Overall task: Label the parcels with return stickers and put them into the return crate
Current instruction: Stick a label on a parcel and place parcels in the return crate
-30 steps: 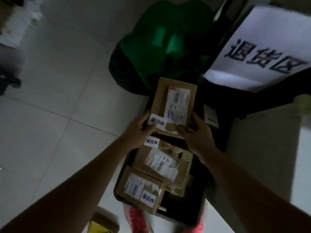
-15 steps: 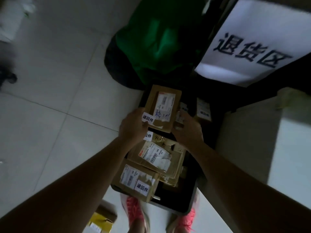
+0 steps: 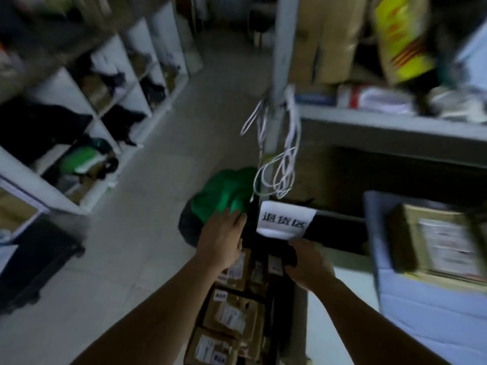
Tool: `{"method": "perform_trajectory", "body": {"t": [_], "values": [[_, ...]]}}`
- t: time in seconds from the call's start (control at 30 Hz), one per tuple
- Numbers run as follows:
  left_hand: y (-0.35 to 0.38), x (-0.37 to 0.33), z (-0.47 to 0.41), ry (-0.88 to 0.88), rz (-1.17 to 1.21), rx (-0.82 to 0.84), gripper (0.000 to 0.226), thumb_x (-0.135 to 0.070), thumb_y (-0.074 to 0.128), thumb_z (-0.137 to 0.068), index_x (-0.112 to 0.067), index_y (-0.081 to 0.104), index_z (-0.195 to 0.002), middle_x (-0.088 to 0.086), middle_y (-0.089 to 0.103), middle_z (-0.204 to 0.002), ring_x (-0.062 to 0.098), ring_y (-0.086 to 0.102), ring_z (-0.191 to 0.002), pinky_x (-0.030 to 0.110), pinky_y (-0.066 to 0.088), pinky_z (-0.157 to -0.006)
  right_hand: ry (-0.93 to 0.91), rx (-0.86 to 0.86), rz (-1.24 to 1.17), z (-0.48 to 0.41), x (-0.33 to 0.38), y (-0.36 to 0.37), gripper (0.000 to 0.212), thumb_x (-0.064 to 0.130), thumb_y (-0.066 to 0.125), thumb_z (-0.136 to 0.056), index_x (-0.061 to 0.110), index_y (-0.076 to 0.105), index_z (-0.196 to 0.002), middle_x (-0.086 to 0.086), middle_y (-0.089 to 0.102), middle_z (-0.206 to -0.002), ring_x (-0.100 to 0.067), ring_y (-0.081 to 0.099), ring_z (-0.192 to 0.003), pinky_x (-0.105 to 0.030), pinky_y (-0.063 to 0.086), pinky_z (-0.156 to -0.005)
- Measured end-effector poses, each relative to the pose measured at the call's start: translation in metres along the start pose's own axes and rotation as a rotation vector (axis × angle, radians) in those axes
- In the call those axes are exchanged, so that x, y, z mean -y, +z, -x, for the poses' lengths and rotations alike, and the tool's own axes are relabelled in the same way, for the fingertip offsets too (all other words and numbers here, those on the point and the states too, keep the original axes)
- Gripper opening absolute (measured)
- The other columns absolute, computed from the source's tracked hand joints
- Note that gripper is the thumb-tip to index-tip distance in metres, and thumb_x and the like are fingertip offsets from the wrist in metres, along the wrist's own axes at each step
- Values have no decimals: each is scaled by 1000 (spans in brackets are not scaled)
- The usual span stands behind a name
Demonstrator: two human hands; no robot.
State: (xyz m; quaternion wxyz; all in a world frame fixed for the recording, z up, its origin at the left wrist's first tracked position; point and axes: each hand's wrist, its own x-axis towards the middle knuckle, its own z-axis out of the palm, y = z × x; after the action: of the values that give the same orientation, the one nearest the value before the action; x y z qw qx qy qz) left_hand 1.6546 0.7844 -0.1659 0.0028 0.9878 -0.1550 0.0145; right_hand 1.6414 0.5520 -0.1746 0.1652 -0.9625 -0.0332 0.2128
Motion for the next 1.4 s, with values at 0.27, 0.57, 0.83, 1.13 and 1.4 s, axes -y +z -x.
{"method": "perform_trajectory", "body": {"t": [0.27, 0.57, 0.83, 1.13, 1.4], "values": [[-137, -96, -1, 142, -30, -91, 54, -32, 60, -94, -20, 46, -144, 4, 54, -144, 27, 52, -130, 43, 37, -112, 144, -227, 70, 135, -28, -131, 52, 35, 69, -86, 31, 55, -136, -1, 59, -138, -27, 57, -128, -39, 51, -99], [-211, -217, 37, 242, -75, -73, 58, -30, 57, -95, -19, 38, -149, 7, 47, -146, 29, 45, -134, 41, 35, -110, 335, -332, 75, 265, -117, -181, 67, 36, 71, -84, 29, 44, -145, -1, 47, -149, -26, 44, -138, -46, 42, -110], [-224, -345, 10, 254, -36, -4, 55, -39, 54, -98, -21, 39, -149, 5, 50, -145, 26, 49, -131, 41, 40, -106, 378, -403, 24, 310, -231, -225, 63, 42, 65, -90, 30, 42, -147, 1, 45, -152, -23, 42, -140, -40, 43, -110], [-177, -500, -22, 68, 152, 139, 51, -46, 48, -97, -21, 46, -140, 7, 59, -135, 28, 58, -121, 41, 50, -98, 317, -310, -116, 313, -383, -243, 65, 39, 68, -89, 28, 43, -148, 2, 45, -153, -22, 41, -142, -38, 40, -111], [-134, -557, -83, -152, 689, 341, 59, -52, 54, -99, -20, 43, -147, 12, 59, -138, 30, 59, -120, 34, 48, -88, 306, -271, -409, 236, -444, -236, 70, 40, 75, -85, 25, 46, -148, -5, 57, -143, -24, 53, -131, -32, 43, -101]]}}
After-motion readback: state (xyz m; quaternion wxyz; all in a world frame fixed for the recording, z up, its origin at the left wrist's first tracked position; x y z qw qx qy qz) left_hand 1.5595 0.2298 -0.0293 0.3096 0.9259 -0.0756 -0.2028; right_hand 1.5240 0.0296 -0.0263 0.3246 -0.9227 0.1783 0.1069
